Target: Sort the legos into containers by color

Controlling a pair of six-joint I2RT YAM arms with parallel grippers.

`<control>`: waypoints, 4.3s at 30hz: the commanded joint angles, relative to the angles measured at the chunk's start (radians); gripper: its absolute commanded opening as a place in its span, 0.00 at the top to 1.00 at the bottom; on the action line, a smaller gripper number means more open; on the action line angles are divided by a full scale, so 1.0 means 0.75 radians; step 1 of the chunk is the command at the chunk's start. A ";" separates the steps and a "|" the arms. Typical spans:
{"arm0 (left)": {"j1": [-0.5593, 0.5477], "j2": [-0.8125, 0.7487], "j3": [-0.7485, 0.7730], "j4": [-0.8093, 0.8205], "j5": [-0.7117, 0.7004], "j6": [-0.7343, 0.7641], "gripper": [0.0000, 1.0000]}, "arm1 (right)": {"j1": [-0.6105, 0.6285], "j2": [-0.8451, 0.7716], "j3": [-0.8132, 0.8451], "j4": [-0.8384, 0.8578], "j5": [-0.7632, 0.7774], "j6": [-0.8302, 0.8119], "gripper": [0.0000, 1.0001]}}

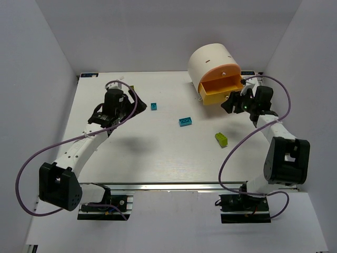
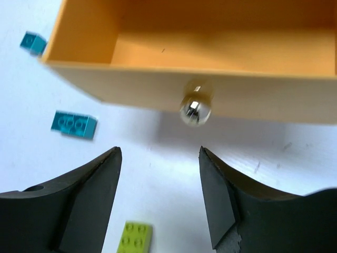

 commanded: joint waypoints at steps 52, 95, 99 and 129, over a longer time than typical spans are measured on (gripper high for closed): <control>-0.023 -0.098 -0.347 0.250 0.317 -0.151 0.03 | 0.363 0.085 0.048 -0.966 0.493 -0.453 0.63; -0.307 0.391 0.087 1.393 0.791 -0.180 0.13 | 0.416 0.001 0.470 0.460 -0.781 1.361 1.00; -0.307 0.428 0.107 1.494 0.800 -0.266 0.14 | 0.416 -0.005 0.420 0.533 -0.800 1.392 1.00; -0.282 0.452 0.044 1.678 0.908 -0.440 0.95 | 0.331 0.073 0.531 0.644 -0.794 1.447 1.00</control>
